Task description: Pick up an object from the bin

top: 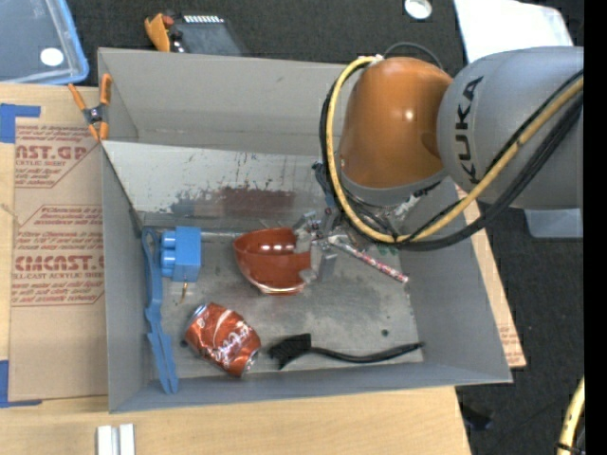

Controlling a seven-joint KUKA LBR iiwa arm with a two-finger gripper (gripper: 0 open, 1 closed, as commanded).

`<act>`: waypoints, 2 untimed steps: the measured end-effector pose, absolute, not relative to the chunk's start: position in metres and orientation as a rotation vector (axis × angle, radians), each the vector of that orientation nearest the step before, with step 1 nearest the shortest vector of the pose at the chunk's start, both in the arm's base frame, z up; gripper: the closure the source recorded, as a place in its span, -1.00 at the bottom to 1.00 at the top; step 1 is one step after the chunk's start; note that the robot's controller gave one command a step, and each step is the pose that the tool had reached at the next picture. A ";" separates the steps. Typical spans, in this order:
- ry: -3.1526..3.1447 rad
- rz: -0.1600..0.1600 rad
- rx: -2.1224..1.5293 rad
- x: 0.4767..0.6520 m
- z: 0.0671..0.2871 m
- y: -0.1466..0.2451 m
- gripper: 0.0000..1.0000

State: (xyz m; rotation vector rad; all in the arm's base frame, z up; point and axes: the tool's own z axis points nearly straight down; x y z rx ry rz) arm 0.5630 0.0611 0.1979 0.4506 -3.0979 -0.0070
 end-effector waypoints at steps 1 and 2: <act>-3.098 -0.007 0.450 0.563 0.198 0.061 1.00; -3.083 -0.009 0.469 0.576 0.152 0.073 1.00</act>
Offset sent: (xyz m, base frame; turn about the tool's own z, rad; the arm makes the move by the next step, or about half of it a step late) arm 0.0297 0.0276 -0.1198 -0.0284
